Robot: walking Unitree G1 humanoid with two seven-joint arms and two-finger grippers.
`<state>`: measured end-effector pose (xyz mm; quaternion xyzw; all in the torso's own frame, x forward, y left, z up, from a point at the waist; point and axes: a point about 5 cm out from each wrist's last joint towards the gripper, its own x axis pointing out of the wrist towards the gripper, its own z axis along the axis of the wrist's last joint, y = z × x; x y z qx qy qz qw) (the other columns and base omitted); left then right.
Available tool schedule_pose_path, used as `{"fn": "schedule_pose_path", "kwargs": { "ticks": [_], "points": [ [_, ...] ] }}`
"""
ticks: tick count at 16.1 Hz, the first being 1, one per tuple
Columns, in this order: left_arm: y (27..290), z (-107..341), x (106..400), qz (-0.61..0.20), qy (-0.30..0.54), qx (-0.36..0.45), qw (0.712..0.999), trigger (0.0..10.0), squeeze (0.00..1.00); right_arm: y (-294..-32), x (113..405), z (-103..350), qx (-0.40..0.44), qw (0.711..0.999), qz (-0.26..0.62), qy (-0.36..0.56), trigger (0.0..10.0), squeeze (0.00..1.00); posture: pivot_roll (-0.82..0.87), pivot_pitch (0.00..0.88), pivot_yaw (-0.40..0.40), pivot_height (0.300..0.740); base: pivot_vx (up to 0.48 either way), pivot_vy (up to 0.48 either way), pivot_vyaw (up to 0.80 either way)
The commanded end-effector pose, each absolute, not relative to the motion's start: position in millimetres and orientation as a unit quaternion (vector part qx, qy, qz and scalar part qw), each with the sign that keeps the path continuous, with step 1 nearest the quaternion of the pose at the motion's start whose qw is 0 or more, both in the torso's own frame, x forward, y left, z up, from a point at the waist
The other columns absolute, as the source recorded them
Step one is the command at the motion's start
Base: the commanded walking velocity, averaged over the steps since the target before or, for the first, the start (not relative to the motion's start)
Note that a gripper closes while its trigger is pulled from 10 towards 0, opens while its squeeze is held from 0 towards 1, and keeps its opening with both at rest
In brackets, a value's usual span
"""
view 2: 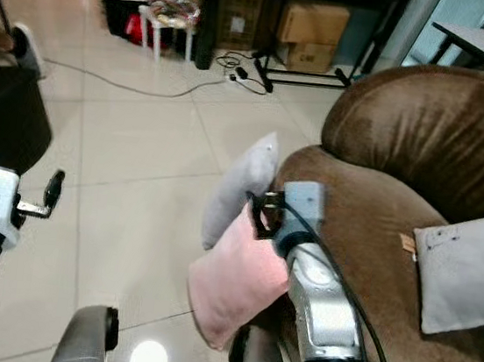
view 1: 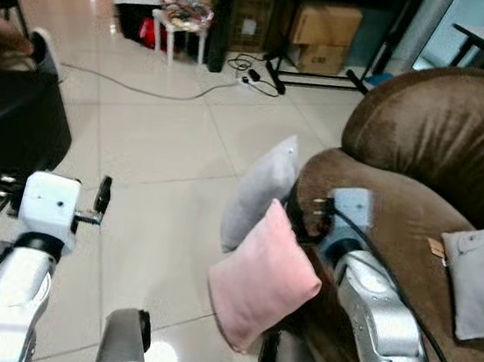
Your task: Move the pillow to the sofa from floor
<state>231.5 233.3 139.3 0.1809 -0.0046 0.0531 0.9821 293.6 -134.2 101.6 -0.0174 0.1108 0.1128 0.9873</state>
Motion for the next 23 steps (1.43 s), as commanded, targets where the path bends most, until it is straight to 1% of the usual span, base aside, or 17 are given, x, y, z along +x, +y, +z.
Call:
{"fn": "schedule_pose_path", "kwargs": {
  "ticks": [1,7,11,12,16,23],
  "points": [
    [225.8,138.6,233.7,0.034,-0.005,0.175,0.984,10.0,0.51,-147.8,294.7,103.6,-0.02,0.99,0.087,0.107,10.0,0.0,0.01,0.0,-0.078,0.545,0.304,0.0,0.0],
    [222.5,139.5,234.8,0.027,-0.007,0.17,0.985,10.0,0.51,-148.2,294.8,101.1,-0.017,0.99,0.083,0.109,10.0,0.0,0.01,0.0,-0.069,0.545,0.316,0.0,0.0],
    [221.0,139.9,236.3,0.027,-0.005,0.175,0.984,10.0,0.49,-147.7,294.1,99.1,-0.014,0.989,0.083,0.118,10.0,0.0,0.01,0.0,-0.071,0.545,0.282,0.0,0.0],
    [220.9,139.8,237.2,0.027,-0.007,0.179,0.983,10.0,0.47,-147.6,292.9,98.4,-0.003,0.99,0.082,0.116,10.0,0.0,0.0,0.0,-0.07,0.535,0.0,0.0,0.0],
    [217.6,137.4,238.4,0.015,-0.004,0.181,0.983,10.0,0.47,-148.4,291.6,97.2,-0.008,0.989,0.08,0.12,10.0,0.0,0.0,0.0,-0.07,0.5,0.0,0.0,0.0],
    [213.4,131.3,232.2,-0.016,0.01,0.201,0.979,10.0,0.47,-150.0,292.5,87.4,-0.015,0.983,0.094,0.158,10.0,0.0,0.01,0.0,-0.075,0.46,0.0,0.0,0.0]
  ]
}}
